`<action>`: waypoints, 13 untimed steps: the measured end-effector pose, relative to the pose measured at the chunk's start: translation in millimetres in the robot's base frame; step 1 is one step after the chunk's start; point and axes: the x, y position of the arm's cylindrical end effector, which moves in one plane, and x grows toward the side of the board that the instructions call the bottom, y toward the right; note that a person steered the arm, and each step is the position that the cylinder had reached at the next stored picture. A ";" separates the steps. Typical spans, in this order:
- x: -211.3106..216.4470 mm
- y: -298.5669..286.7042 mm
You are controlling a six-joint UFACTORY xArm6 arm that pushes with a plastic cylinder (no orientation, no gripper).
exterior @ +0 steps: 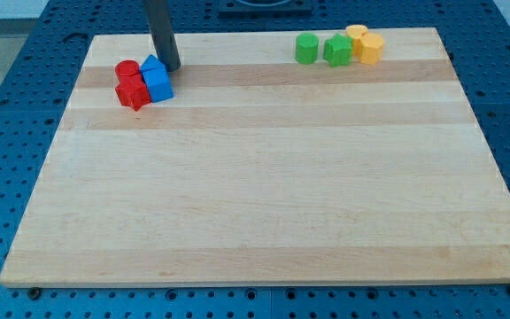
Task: Slide yellow heart slightly down
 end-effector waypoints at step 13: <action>-81.2 322.0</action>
